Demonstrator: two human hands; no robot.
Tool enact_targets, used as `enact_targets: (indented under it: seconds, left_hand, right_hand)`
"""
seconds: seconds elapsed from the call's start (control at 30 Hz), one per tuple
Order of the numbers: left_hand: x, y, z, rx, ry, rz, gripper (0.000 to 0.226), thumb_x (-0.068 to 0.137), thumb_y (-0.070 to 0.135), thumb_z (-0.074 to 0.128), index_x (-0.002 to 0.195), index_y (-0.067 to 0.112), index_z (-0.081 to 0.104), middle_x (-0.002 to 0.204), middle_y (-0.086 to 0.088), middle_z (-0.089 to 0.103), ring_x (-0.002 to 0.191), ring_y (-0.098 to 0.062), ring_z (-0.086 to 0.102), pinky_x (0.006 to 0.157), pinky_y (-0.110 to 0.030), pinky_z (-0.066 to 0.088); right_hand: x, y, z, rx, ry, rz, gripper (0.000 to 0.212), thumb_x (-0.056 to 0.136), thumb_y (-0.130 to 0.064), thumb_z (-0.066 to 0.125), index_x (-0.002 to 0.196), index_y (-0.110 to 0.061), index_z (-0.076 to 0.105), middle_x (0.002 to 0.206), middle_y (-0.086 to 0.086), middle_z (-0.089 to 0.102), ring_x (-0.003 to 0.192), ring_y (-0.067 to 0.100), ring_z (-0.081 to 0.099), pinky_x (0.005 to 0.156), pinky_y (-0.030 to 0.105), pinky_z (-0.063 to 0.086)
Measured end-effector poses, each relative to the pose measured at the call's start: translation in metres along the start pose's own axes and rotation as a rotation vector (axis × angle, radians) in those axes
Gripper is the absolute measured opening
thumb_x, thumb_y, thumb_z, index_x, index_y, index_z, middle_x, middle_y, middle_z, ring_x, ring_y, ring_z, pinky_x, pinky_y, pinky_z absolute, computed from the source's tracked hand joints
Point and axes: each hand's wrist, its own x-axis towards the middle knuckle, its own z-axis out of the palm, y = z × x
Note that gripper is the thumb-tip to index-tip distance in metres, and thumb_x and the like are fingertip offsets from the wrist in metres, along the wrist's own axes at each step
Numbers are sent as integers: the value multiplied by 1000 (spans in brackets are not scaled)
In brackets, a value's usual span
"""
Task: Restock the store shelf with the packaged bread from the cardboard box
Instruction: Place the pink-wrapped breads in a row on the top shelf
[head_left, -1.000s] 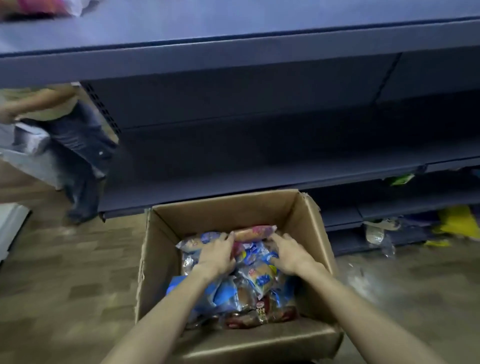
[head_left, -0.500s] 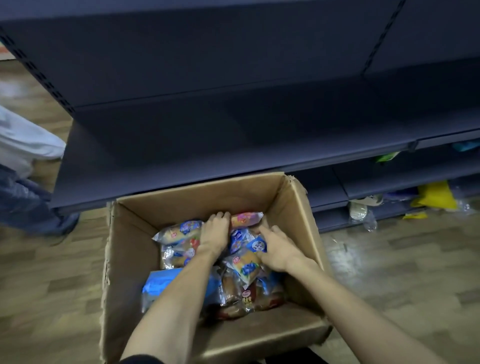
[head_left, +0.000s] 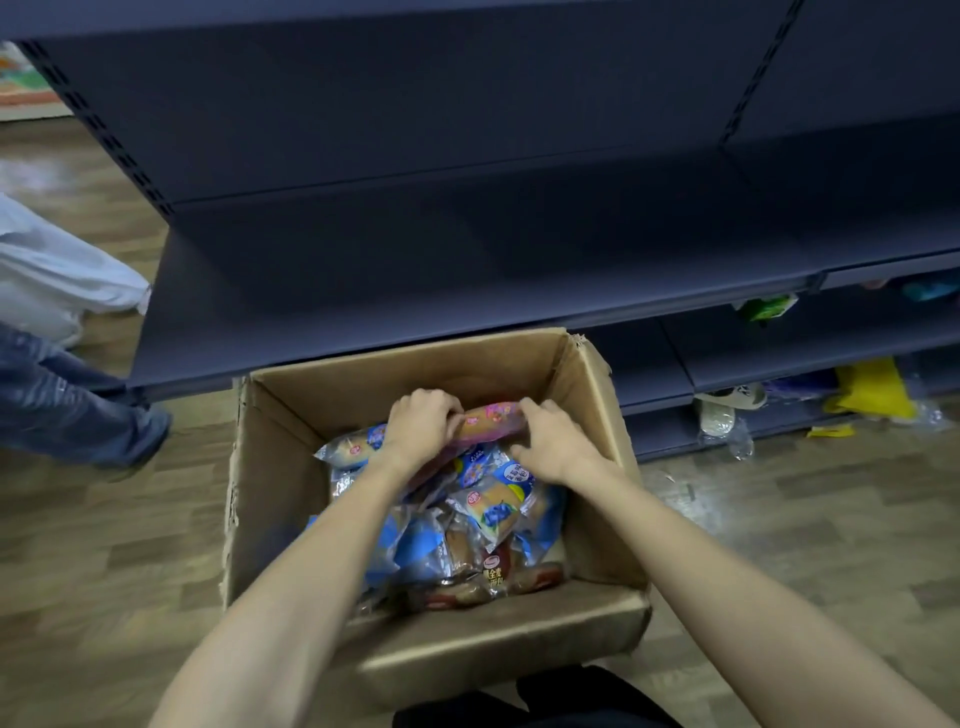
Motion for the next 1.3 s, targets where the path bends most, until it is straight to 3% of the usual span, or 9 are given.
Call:
enact_targets:
  seconds: [0.2, 0.43, 0.57, 0.7, 0.8, 0.87, 1.0, 1.17, 1.3]
  left_hand:
    - [-24, -9, -42, -86, -22, -27, 11, 90, 35, 67, 92, 30, 76, 95, 5, 75, 96, -22, 67, 82, -36, 53]
    - [-39, -37, -63, -261, -111, -95, 17, 85, 25, 73, 71, 34, 72, 69, 18, 68, 78, -6, 67, 78, -33, 55]
    - [-47, -45, -57, -338, -144, -91, 11, 86, 20, 74, 77, 27, 77, 79, 13, 73, 82, -2, 65, 81, -28, 52]
    - [-58, -47, -47, -310, -170, -35, 9, 84, 21, 75, 76, 24, 77, 81, 12, 72, 85, -2, 64, 82, -24, 50]
    - [-66, -45, -35, -170, -374, 121, 7, 79, 20, 77, 77, 21, 71, 88, 6, 70, 84, -6, 61, 79, -26, 48]
    - [-69, -39, -27, -87, -473, 165, 20, 73, 24, 81, 80, 21, 63, 94, 2, 60, 87, -13, 53, 76, -28, 43]
    - [-76, -22, -16, -78, -632, 88, 37, 66, 41, 88, 75, 18, 60, 101, -4, 59, 89, -22, 57, 72, -33, 46]
    - [-79, -16, -4, -56, -542, -23, 43, 73, 50, 80, 69, 18, 53, 85, -3, 62, 78, -20, 55, 65, -32, 43]
    - [-80, -9, -6, 109, -533, -23, 51, 66, 60, 80, 81, 17, 55, 98, -2, 53, 97, -23, 49, 97, -43, 37]
  right_hand:
    - [-3, -11, -12, -34, 41, -131, 67, 83, -28, 78, 139, -22, 42, 129, 6, 46, 118, 26, 52, 100, 39, 47]
    - [-7, -31, -6, -146, 67, -293, 86, 72, -37, 86, 144, -25, 39, 140, 6, 41, 128, 26, 40, 106, 42, 42]
    - [-9, -44, 4, -327, 37, -417, 83, 75, -43, 81, 144, -28, 37, 139, 4, 44, 125, 25, 43, 103, 42, 41]
    - [-8, -43, 14, -341, -30, -369, 78, 79, -41, 78, 143, -26, 37, 134, 5, 48, 120, 27, 49, 98, 42, 45]
    - [-9, -36, 19, -306, -166, -297, 78, 78, -40, 79, 142, -21, 39, 134, 9, 49, 122, 30, 51, 99, 38, 46]
    - [-11, -31, 22, -305, -249, -253, 85, 76, -38, 82, 145, -20, 37, 138, 11, 48, 126, 32, 49, 102, 36, 44]
    - [-12, -20, 28, -310, -316, -177, 92, 71, -34, 86, 147, -22, 36, 135, 7, 47, 128, 29, 47, 104, 34, 43]
    - [-13, -14, 27, -283, -317, -150, 92, 71, -37, 87, 147, -25, 35, 139, 7, 44, 131, 28, 44, 105, 36, 41]
    - [-14, -14, 33, -281, -320, -133, 96, 67, -43, 88, 145, -30, 32, 141, 4, 43, 133, 28, 42, 107, 47, 40]
